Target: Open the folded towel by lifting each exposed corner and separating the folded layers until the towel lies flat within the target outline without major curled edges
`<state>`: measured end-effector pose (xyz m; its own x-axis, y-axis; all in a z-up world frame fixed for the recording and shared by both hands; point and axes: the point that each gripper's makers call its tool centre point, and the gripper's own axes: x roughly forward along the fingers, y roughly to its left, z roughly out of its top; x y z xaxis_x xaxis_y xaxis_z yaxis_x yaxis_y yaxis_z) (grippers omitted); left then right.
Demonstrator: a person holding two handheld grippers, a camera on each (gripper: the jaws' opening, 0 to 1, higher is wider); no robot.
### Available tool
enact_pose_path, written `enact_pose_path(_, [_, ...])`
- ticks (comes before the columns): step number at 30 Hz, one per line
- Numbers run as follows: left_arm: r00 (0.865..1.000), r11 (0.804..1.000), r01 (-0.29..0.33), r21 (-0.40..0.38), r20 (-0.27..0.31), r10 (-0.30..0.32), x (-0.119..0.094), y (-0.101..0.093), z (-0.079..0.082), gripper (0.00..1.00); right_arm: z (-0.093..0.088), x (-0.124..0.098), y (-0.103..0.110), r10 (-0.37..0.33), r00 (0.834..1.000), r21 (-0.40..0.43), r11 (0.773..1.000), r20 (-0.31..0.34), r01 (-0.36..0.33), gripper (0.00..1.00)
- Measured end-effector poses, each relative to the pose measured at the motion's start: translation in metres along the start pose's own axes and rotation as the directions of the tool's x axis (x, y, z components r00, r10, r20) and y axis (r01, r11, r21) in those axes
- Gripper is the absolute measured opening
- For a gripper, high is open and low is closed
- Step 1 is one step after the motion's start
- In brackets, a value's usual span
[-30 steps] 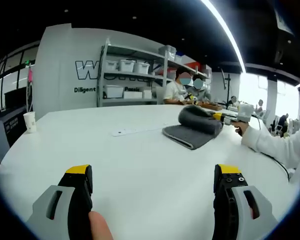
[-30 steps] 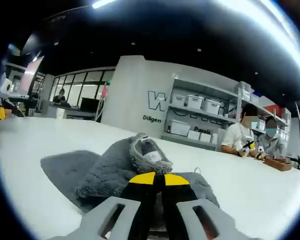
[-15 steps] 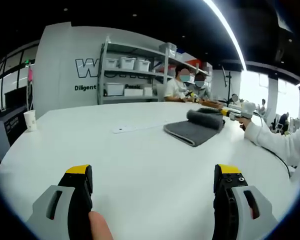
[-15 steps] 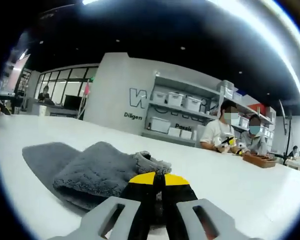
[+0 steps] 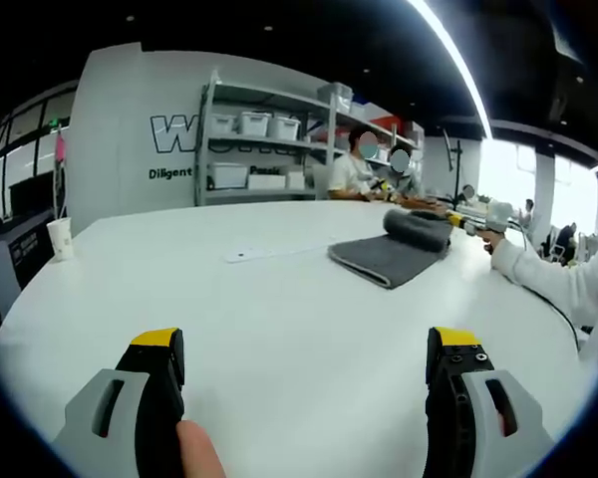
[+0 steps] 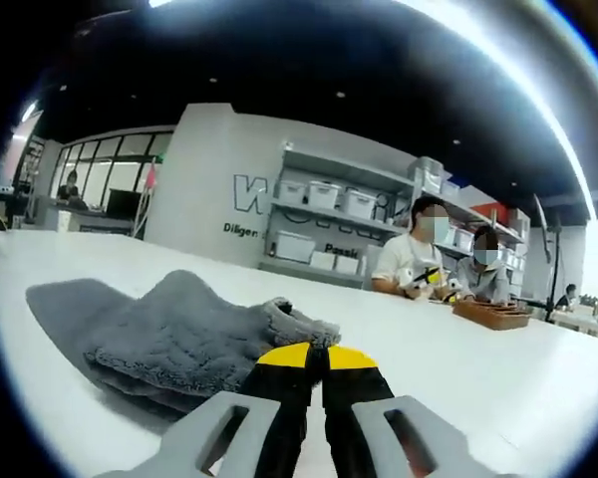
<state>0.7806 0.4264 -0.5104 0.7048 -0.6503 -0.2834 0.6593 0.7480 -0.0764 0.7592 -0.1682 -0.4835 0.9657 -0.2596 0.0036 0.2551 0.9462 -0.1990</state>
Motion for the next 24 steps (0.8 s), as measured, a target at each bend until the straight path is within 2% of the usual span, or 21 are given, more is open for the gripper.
enact_pose_path(9, [1.000, 1.000, -0.009, -0.001, -0.019, 0.009, 0.001, 0.002, -0.007, 1.00, -0.008, -0.004, -0.038, -0.058, 0.998, 0.009, 0.998, -0.005, 0.058, 0.00])
enact_pose_path(24, [1.000, 1.000, -0.003, 0.004, -0.016, 0.003, 0.000, -0.003, -0.008, 1.00, -0.028, -0.003, -0.082, -0.115, 0.993, -0.009, 0.993, -0.038, 0.115, 0.00])
